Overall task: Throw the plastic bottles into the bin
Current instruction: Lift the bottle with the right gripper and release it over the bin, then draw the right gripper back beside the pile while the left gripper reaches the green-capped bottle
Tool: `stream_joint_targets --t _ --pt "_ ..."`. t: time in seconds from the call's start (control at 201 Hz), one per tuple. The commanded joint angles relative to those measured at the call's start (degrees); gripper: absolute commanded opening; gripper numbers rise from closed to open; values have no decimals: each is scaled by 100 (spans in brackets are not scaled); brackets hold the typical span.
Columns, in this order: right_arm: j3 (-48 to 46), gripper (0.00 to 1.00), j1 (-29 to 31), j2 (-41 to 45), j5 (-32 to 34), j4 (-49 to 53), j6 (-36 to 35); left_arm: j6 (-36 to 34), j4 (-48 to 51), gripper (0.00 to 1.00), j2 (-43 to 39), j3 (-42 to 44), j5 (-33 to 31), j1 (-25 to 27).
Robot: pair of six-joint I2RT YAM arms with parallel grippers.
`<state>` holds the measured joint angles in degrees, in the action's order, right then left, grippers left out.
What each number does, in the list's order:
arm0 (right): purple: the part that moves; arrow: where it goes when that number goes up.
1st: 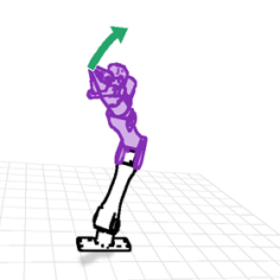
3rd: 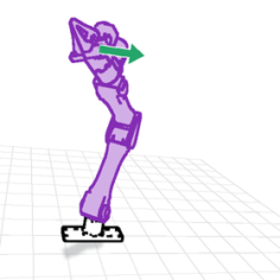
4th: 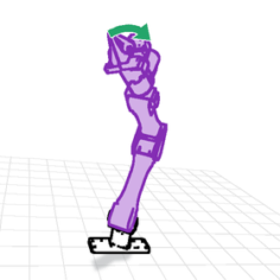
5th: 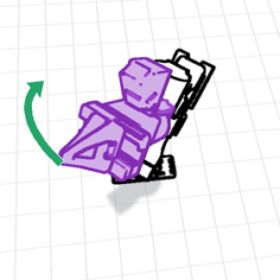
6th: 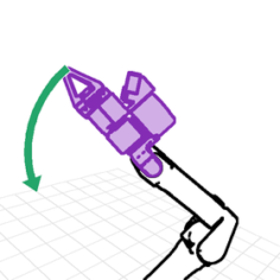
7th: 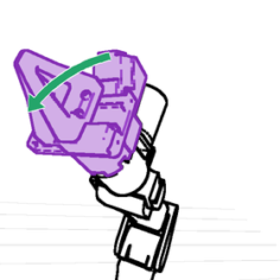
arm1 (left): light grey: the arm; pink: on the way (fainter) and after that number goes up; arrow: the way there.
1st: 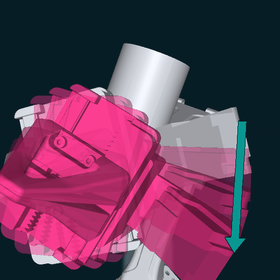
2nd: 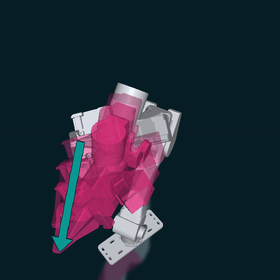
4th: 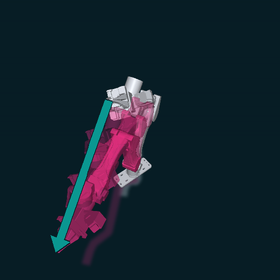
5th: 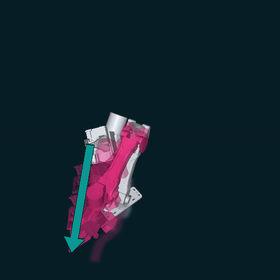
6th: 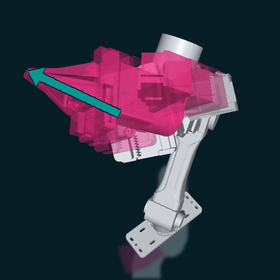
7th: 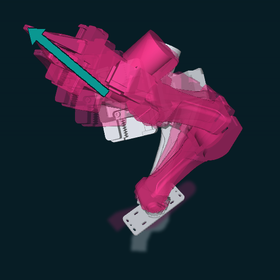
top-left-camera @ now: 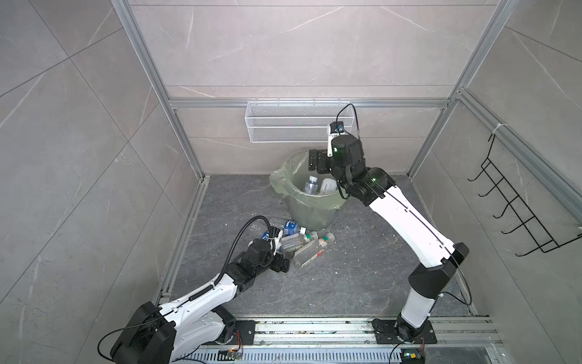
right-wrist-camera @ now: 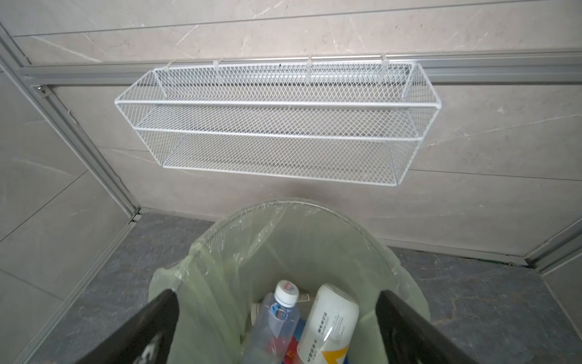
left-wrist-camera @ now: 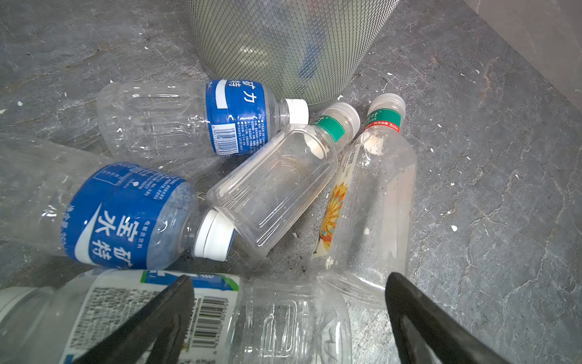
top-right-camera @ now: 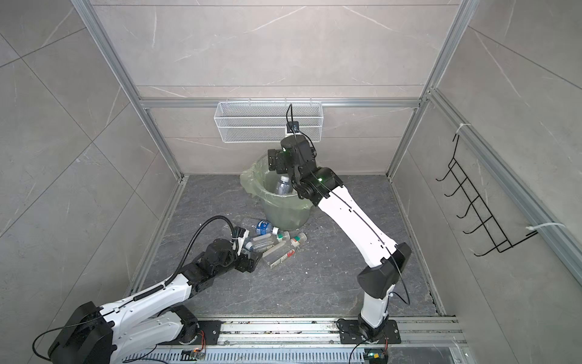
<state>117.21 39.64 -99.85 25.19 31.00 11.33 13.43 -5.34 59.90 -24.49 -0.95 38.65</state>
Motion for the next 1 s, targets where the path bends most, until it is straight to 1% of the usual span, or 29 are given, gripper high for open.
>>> stream_joint_targets --t 0.0,0.373,0.448,0.538,0.602,0.722,0.821,0.996 --pt "-621 99 18 885 -209 -312 95 -78 -180 97 -35 -186 103 30" --pt "-3024 99 18 2573 24 -603 167 -78 -229 97 -48 -154 216 30" --pt "-3623 99 18 2979 119 -852 142 -78 -253 97 -48 -139 235 29" --pt "-4736 99 9 3595 227 -1596 -45 -82 -263 97 -47 -142 255 31" --pt "-5329 99 9 3916 272 -1944 -186 -90 -290 97 -18 -140 255 33" --pt "-5984 99 0 4308 346 -2144 -204 -93 -292 97 82 -178 279 29" --pt "-6531 100 1 4648 264 -2340 -158 -106 -300 97 89 -180 280 35" --pt "-7347 100 3 5104 119 -2596 97 -127 -318 97 106 -178 254 32"
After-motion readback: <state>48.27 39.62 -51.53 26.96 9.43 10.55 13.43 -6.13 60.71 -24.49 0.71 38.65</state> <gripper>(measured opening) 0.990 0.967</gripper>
